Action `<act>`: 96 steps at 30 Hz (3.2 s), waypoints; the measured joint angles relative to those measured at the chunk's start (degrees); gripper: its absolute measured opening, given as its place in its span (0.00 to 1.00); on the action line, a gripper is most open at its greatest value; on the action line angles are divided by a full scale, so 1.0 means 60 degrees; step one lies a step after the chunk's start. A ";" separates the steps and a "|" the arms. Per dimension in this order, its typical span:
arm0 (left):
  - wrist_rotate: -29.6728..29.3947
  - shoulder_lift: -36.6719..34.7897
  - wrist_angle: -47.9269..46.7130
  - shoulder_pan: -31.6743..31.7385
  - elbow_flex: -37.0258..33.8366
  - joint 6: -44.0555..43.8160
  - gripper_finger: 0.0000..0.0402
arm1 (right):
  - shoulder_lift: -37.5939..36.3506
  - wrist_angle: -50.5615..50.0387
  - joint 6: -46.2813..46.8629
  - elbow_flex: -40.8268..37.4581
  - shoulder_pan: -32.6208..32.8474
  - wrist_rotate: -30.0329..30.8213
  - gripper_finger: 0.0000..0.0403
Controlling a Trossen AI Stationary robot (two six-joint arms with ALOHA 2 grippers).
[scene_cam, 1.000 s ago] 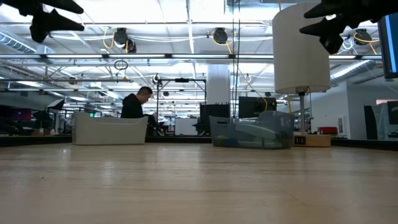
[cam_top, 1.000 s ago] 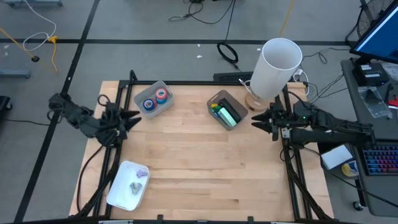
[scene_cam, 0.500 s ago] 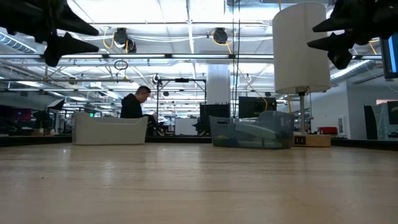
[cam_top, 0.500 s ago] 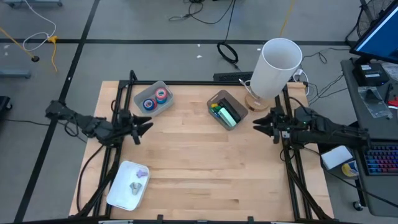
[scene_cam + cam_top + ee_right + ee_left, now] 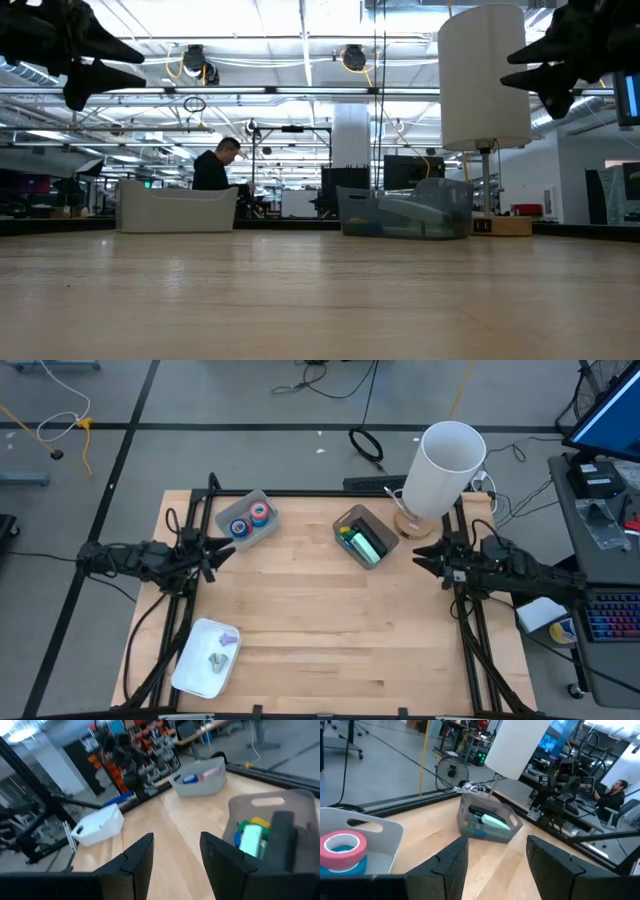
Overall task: Pick and place Stapler, Stapler remover, tape
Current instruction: Return to Home Position
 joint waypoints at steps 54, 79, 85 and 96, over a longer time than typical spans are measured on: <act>0.0075 -0.0706 0.0107 0.0127 -0.1923 -0.0570 0.50 | -0.0751 0.3090 -0.1261 -0.2873 0.0000 0.0455 0.39; 0.0069 -0.0706 0.0103 0.0127 -0.1923 -0.0528 0.50 | -0.0751 0.3159 -0.1042 -0.2891 0.0000 0.0451 0.39; 0.0069 -0.0706 0.0103 0.0127 -0.1923 -0.0523 0.50 | -0.0751 0.3162 -0.1042 -0.2891 0.0000 0.0451 0.39; 0.0069 -0.0706 0.0102 0.0125 -0.1920 -0.0514 0.50 | -0.0751 0.3162 -0.1042 -0.2891 0.0000 0.0451 0.39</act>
